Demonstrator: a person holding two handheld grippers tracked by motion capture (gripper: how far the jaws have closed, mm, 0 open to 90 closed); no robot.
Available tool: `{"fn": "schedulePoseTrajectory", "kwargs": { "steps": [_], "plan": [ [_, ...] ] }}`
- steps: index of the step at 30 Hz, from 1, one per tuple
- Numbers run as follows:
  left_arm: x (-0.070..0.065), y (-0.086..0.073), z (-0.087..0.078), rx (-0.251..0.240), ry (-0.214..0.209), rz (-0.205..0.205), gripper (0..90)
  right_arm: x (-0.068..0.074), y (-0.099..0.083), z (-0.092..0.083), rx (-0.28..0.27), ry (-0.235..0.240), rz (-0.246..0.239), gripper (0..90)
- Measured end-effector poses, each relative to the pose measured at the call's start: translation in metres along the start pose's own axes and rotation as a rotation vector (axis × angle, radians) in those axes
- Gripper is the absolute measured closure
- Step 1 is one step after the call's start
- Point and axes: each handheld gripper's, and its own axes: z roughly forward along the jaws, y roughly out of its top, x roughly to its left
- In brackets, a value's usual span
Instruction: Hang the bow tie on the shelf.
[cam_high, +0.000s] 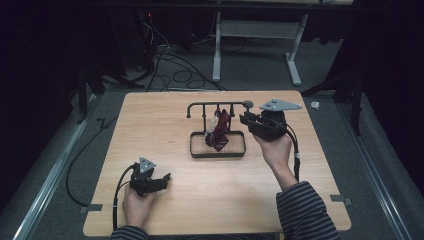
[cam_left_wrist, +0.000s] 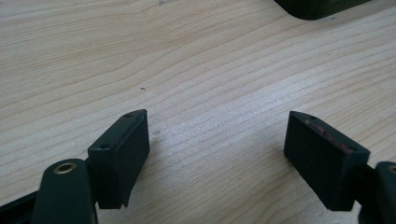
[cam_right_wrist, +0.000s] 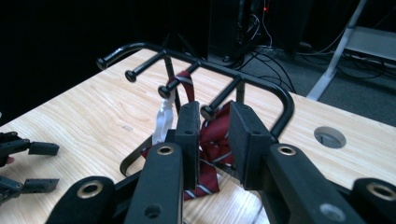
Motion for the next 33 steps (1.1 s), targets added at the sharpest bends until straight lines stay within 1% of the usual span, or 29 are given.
{"fn": "schedulePoseTrajectory", "kwargs": {
  "steps": [9,12,20,25,33],
  "plan": [
    [0.0,0.0,0.0,0.0,0.0,0.0,22.9,-0.009,-0.015,-0.013,0.0,-0.015,0.015,74.2],
    [0.0,0.0,0.0,0.0,0.0,0.0,22.9,-0.01,-0.019,-0.018,0.003,-0.02,0.017,74.2],
    [0.0,0.0,0.0,0.0,0.0,0.0,22.9,-0.014,-0.03,-0.029,-0.002,-0.026,0.038,73.8],
    [0.0,0.0,0.0,0.0,0.0,0.0,22.9,-0.018,-0.038,-0.033,0.002,-0.038,0.037,73.6],
    [0.0,0.0,0.0,0.0,0.0,0.001,22.9,-0.023,-0.054,-0.039,0.005,-0.052,0.057,72.9]
  ]
}}
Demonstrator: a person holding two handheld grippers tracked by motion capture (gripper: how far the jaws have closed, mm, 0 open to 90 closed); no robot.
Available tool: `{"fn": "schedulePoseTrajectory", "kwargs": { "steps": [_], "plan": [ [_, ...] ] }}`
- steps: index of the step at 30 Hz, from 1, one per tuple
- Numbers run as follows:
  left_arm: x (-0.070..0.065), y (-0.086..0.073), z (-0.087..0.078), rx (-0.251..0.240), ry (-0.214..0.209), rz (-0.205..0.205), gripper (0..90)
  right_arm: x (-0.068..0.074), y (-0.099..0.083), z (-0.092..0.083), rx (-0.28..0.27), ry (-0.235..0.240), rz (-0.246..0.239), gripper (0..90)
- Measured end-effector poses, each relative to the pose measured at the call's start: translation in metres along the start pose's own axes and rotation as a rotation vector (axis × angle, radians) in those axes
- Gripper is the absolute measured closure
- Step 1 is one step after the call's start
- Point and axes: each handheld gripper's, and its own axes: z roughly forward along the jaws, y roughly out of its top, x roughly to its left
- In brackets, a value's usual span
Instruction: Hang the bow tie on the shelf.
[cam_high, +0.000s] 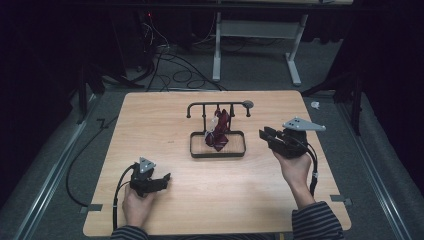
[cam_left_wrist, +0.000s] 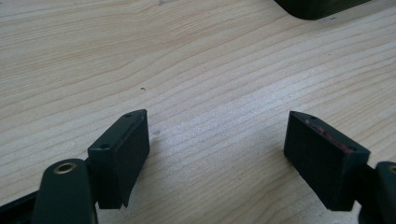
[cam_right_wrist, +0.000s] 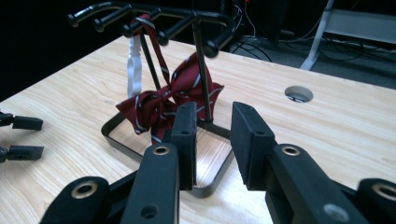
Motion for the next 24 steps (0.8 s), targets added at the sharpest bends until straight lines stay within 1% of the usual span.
{"fn": "schedulePoseTrajectory", "kwargs": {
  "steps": [4,11,19,24],
  "plan": [
    [0.0,0.0,0.0,0.0,0.0,0.0,22.9,-0.003,-0.007,-0.004,0.004,-0.008,0.006,72.6],
    [0.0,0.0,0.0,-0.001,0.001,0.0,22.9,-0.009,-0.018,-0.009,0.003,-0.019,0.032,72.4],
    [0.0,0.0,0.0,0.0,0.0,0.001,22.9,-0.015,-0.031,-0.013,0.01,-0.027,0.062,72.1],
    [0.0,0.0,0.0,0.0,0.0,0.001,22.9,-0.017,-0.037,-0.014,0.012,-0.031,0.071,72.0]
  ]
}}
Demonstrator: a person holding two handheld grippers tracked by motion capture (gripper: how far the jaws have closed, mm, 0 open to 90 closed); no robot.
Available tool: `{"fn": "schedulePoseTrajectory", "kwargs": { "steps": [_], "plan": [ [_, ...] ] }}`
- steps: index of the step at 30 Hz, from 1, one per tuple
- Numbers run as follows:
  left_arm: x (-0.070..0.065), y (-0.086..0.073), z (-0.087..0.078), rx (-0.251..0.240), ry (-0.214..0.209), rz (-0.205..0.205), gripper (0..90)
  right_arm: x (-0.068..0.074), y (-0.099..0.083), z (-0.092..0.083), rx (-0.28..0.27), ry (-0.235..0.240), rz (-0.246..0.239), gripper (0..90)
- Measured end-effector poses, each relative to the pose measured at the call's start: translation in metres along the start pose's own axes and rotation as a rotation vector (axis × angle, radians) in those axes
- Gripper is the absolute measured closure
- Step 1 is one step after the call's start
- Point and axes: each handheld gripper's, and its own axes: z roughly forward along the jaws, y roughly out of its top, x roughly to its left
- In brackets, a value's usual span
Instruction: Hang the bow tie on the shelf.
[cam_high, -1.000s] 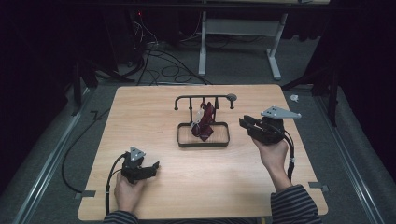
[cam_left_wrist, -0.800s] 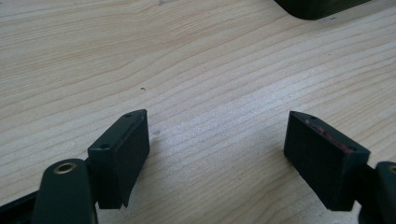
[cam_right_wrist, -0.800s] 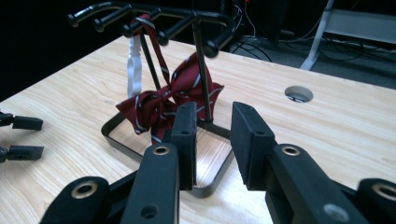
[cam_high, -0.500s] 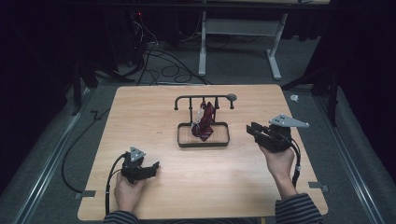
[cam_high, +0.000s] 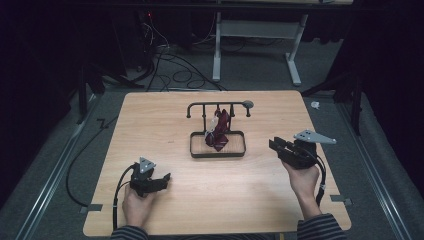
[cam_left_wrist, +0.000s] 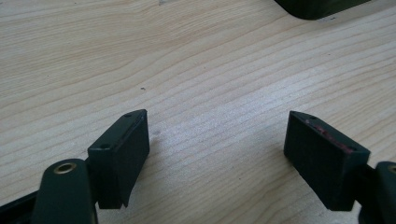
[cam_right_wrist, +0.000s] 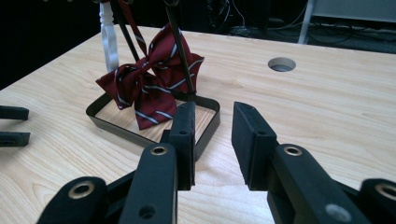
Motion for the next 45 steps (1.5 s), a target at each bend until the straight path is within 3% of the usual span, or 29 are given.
{"fn": "schedulePoseTrajectory", "kwargs": {
  "steps": [45],
  "plan": [
    [0.0,0.0,0.0,0.0,0.0,0.0,22.9,-0.015,-0.048,0.005,0.048,-0.002,0.1,71.4]
  ]
}}
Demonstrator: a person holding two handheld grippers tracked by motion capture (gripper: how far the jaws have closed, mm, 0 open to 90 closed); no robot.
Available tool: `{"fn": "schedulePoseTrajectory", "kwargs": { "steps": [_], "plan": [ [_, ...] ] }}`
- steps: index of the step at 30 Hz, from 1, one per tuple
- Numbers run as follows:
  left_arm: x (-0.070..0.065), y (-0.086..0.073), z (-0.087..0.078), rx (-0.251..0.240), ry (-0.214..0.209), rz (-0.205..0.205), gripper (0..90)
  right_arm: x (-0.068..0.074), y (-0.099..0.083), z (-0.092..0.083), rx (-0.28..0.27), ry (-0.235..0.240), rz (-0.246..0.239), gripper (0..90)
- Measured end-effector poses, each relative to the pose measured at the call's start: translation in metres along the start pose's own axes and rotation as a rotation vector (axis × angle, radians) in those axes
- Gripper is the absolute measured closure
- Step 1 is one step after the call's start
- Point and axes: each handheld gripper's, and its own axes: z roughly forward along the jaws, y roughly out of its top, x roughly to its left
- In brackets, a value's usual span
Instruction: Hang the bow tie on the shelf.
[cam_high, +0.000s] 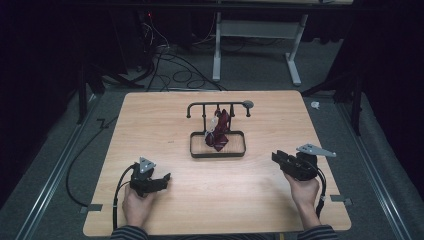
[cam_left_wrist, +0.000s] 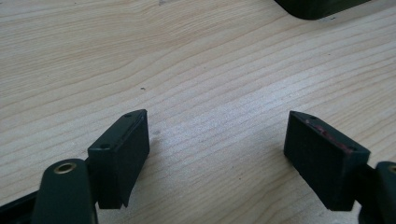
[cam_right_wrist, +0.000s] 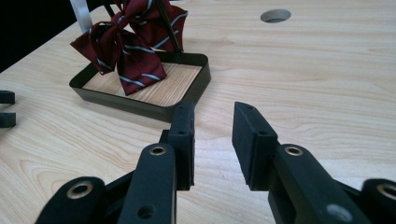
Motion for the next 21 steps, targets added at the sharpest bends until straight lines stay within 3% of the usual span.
{"fn": "schedulePoseTrajectory", "kwargs": {
  "steps": [21],
  "plan": [
    [0.0,0.0,0.0,0.0,0.0,0.0,22.9,-0.003,-0.013,0.009,0.029,-0.007,0.017,71.2]
  ]
}}
